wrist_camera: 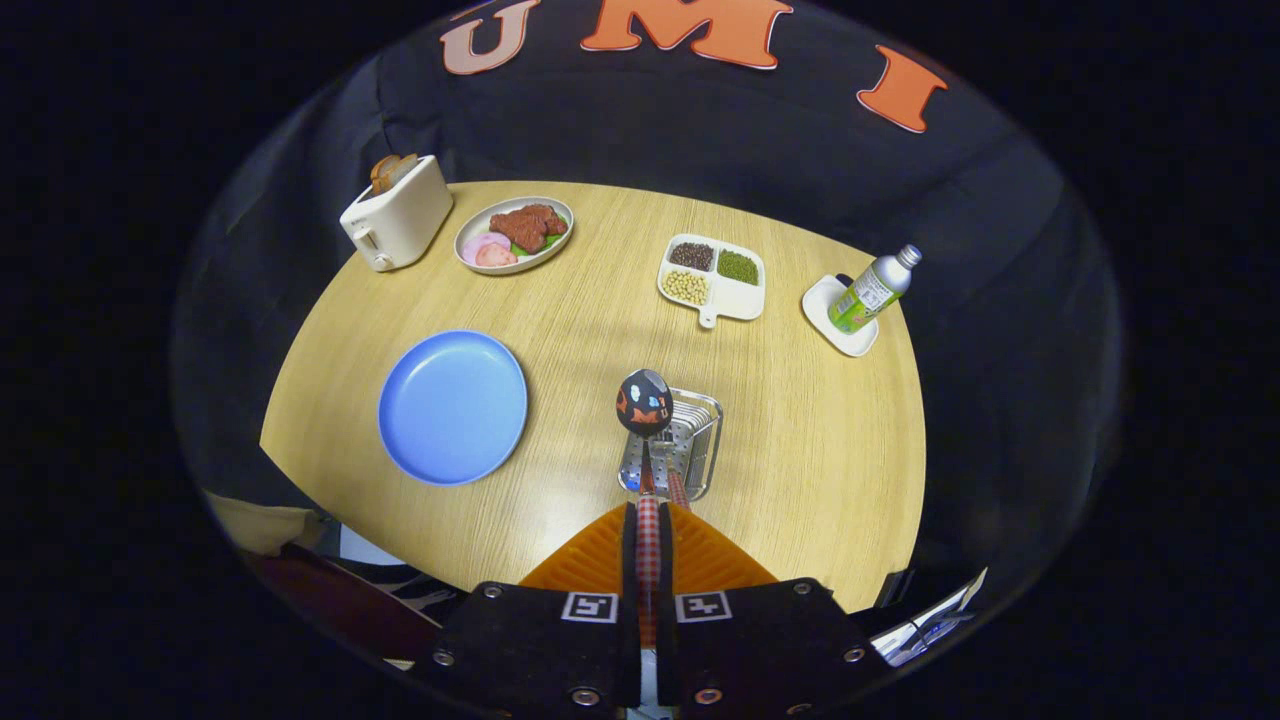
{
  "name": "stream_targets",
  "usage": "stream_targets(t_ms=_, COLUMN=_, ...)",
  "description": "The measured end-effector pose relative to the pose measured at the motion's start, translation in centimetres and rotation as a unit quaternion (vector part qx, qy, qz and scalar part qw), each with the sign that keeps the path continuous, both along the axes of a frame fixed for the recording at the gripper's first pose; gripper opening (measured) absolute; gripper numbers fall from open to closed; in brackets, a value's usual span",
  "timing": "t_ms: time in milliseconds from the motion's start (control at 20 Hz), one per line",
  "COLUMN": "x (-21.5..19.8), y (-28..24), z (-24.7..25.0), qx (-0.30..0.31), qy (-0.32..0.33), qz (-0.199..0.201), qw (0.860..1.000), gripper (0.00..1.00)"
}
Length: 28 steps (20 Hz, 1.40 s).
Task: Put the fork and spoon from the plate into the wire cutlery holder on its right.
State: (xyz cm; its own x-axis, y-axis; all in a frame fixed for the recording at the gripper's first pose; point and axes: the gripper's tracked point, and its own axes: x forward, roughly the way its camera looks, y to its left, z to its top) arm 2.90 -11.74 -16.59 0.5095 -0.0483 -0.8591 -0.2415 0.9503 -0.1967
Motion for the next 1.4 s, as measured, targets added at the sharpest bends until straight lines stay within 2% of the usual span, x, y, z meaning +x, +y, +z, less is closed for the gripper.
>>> stream_targets(t_ms=600, x=1.5, y=-2.3, z=-3.5, qx=-0.034, qy=0.131, qz=0.02, qw=0.991, gripper=0.06)
stream_targets(t_ms=1150, x=3.6, y=-2.3, z=-6.8, qx=-0.053, qy=0.19, qz=0.039, qw=0.979, gripper=0.07)
stream_targets(t_ms=1400, x=3.9, y=-1.9, z=-7.0, qx=-0.041, qy=0.183, qz=0.038, qw=0.981, gripper=0.11)
